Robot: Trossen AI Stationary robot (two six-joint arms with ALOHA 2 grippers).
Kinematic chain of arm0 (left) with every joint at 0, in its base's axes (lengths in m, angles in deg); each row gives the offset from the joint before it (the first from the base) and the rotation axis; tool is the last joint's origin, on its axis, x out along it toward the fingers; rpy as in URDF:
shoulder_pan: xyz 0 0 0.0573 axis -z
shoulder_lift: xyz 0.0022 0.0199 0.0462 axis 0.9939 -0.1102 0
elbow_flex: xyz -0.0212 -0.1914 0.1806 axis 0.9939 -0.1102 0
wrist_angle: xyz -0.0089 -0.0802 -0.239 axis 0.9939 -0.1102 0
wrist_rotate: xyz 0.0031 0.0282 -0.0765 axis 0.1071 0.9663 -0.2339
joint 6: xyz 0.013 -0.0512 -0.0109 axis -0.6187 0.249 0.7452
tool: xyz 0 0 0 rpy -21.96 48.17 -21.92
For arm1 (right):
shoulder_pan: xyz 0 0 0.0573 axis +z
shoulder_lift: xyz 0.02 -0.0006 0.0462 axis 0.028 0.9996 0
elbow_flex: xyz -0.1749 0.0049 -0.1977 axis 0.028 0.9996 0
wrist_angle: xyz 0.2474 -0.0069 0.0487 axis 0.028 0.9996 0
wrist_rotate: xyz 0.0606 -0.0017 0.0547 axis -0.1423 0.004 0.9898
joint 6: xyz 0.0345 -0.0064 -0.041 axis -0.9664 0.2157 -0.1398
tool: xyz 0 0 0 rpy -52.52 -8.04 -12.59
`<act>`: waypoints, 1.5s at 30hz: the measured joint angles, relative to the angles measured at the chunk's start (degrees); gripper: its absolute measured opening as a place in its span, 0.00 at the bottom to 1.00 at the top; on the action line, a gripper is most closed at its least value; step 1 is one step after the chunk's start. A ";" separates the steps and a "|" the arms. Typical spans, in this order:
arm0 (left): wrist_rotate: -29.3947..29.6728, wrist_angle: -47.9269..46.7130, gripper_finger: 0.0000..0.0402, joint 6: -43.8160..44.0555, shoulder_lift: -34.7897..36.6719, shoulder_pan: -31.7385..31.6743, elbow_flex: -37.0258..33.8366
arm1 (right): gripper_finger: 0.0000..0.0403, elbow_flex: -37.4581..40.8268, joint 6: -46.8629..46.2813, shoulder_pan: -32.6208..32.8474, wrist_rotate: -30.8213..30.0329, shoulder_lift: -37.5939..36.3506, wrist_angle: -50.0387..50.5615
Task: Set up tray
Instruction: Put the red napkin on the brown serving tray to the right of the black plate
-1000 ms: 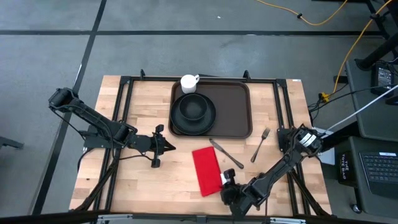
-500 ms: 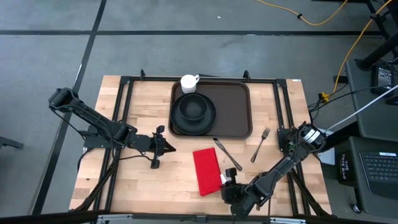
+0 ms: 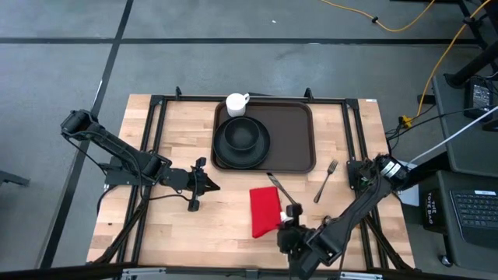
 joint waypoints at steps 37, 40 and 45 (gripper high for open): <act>0.00 -0.05 0.01 0.00 0.00 -0.02 0.00 | 0.05 -22.06 2.12 -4.08 -9.45 -4.06 31.89; 0.01 -0.06 0.01 0.00 0.00 -0.01 0.00 | 0.05 -20.97 2.73 -5.54 -10.38 -6.57 33.07; 0.02 -0.07 0.01 0.00 0.00 -0.02 0.00 | 0.05 -12.85 3.53 -9.36 -12.57 -13.24 31.44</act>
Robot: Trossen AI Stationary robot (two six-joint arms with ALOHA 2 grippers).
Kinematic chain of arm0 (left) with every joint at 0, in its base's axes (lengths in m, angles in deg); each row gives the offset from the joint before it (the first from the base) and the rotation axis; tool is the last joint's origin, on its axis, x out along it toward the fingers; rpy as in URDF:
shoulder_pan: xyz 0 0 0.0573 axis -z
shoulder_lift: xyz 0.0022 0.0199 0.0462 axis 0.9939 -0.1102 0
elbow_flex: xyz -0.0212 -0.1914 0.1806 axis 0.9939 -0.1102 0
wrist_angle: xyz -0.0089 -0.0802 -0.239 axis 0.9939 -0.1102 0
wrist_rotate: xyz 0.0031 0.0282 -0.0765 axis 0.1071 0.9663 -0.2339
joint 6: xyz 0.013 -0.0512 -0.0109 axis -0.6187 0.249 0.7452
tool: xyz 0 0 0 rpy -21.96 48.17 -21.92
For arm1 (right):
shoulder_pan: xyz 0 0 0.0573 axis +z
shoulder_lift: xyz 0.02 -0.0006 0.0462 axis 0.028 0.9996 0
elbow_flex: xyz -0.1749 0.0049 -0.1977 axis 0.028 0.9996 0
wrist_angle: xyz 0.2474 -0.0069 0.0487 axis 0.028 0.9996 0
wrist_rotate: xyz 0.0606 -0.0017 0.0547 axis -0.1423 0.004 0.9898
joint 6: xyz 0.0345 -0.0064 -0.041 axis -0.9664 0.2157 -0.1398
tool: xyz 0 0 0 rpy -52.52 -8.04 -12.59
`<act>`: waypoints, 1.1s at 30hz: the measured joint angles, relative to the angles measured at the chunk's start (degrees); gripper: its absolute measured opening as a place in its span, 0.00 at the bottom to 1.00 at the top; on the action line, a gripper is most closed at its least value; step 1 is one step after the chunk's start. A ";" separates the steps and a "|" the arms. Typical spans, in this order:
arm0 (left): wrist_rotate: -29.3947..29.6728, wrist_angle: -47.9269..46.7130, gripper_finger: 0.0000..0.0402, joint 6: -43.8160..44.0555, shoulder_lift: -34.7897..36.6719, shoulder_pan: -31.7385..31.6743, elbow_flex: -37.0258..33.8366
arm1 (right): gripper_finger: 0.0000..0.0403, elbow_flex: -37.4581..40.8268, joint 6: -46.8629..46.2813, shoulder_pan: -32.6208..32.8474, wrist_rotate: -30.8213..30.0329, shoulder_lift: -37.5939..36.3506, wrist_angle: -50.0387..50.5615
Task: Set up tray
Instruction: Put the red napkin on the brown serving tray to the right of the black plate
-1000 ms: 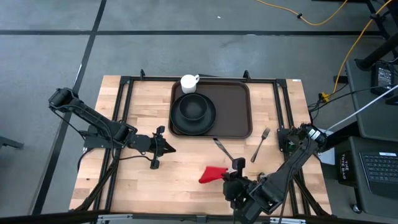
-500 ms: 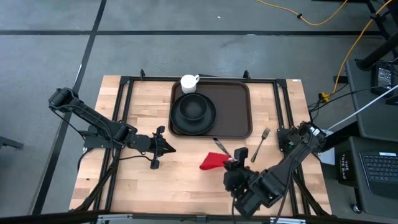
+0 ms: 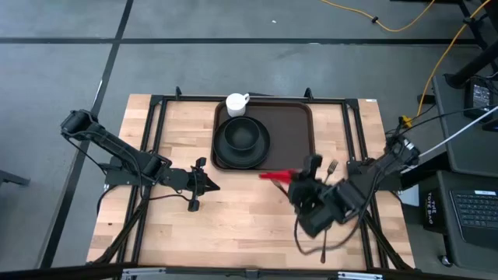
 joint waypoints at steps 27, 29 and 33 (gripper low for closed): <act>0.65 0.27 0.01 0.12 0.00 -0.01 0.00 | 0.05 45.70 53.75 -35.34 18.61 -43.71 -47.20; 1.18 0.94 0.01 0.98 0.00 -0.01 0.00 | 0.05 45.73 56.29 -38.89 20.79 -43.52 -48.10; 4.69 1.55 0.01 0.69 0.00 -0.01 0.00 | 0.05 45.75 62.92 -45.97 28.16 -43.43 -52.08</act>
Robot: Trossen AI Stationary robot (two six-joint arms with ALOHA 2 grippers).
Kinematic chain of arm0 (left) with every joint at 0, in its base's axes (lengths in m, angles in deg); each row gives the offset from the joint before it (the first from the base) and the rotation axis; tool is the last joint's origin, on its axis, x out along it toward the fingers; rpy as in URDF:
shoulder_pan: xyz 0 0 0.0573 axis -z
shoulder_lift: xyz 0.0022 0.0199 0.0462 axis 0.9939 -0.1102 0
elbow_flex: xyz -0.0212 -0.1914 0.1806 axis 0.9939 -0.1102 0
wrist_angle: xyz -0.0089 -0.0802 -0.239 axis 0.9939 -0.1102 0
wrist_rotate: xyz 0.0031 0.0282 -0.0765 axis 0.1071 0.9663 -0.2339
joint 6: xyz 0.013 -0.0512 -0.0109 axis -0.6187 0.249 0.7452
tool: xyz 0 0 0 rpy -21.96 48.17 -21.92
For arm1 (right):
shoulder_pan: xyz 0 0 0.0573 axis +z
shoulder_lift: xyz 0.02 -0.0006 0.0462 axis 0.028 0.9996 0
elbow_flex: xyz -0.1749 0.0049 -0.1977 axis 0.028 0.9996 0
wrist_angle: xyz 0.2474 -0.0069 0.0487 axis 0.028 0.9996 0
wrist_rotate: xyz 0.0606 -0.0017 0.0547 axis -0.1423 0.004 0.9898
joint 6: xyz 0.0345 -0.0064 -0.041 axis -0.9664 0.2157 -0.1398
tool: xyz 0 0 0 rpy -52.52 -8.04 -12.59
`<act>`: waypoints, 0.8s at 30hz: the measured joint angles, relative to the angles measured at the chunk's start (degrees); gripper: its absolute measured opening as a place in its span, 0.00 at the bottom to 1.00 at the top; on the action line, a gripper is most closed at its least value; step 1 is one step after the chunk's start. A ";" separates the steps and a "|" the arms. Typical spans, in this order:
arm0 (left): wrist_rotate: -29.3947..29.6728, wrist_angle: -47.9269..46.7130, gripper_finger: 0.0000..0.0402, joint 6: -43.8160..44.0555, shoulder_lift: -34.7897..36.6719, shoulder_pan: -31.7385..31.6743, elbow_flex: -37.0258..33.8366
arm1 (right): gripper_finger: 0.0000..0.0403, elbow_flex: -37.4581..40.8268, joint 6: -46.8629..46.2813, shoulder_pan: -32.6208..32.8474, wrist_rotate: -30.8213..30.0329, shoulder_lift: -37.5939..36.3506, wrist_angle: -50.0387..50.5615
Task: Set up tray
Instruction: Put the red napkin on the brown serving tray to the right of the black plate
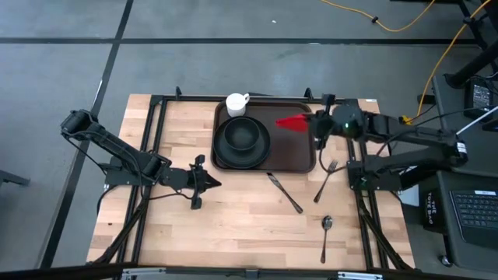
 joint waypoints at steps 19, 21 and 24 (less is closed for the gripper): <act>6.63 -3.53 0.01 -2.72 0.00 -8.55 0.00 | 0.05 -0.01 11.57 -19.36 18.99 7.78 -7.92; 4.82 -4.71 0.01 -3.28 0.00 -9.44 0.00 | 0.05 0.00 13.44 -19.92 18.96 9.02 -7.86; 4.58 -5.32 0.00 -3.64 0.00 -10.03 0.00 | 0.05 0.00 15.89 -20.98 19.01 10.74 -7.87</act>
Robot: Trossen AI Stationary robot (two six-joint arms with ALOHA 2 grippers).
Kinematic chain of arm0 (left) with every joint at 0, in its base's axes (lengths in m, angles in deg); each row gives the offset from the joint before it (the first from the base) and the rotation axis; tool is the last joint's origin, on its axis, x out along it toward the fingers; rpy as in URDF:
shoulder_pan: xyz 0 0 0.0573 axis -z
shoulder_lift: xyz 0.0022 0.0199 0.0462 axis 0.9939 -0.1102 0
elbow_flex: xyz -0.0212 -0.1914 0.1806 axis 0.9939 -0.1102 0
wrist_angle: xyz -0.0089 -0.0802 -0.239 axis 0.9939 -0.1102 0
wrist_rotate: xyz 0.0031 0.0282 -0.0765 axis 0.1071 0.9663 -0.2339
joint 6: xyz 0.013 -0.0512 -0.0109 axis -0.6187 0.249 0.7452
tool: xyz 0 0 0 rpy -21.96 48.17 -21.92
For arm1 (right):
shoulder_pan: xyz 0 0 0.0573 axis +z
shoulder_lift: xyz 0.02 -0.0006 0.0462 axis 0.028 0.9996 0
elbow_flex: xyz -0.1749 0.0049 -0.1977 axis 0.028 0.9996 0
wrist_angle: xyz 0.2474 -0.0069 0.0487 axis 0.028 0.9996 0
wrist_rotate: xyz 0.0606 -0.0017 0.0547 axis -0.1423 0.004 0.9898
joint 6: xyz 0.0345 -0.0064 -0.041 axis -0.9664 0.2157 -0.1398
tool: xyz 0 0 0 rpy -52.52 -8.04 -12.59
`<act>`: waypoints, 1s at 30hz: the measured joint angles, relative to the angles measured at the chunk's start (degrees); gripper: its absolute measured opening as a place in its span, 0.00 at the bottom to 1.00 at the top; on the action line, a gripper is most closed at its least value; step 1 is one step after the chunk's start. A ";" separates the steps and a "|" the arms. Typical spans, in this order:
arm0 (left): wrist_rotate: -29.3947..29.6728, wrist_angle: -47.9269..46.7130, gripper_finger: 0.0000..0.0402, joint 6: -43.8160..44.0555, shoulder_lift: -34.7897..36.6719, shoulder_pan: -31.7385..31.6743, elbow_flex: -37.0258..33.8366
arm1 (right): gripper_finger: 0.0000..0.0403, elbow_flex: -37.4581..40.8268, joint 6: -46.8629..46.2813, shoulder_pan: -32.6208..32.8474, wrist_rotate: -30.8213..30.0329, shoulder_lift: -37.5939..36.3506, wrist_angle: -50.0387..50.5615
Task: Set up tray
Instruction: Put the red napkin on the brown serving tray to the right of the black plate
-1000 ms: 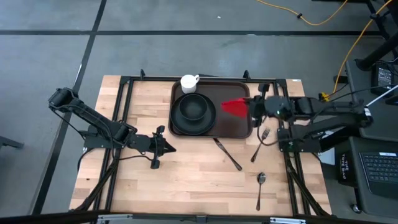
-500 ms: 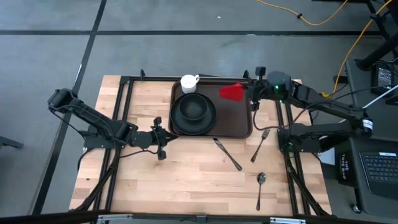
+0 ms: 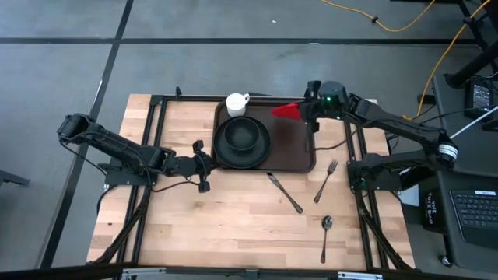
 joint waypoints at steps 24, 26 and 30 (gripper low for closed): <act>1.25 4.85 0.01 -4.58 0.00 -5.49 0.00 | 0.05 -0.02 12.67 -9.70 10.93 13.29 -3.96; 1.24 4.84 0.01 -4.44 0.00 -5.48 0.00 | 0.05 -0.02 12.66 -9.70 11.01 13.96 -2.75; -0.10 4.81 0.01 -4.41 0.00 -5.45 0.00 | 0.05 -0.02 12.74 -9.70 11.02 14.73 1.20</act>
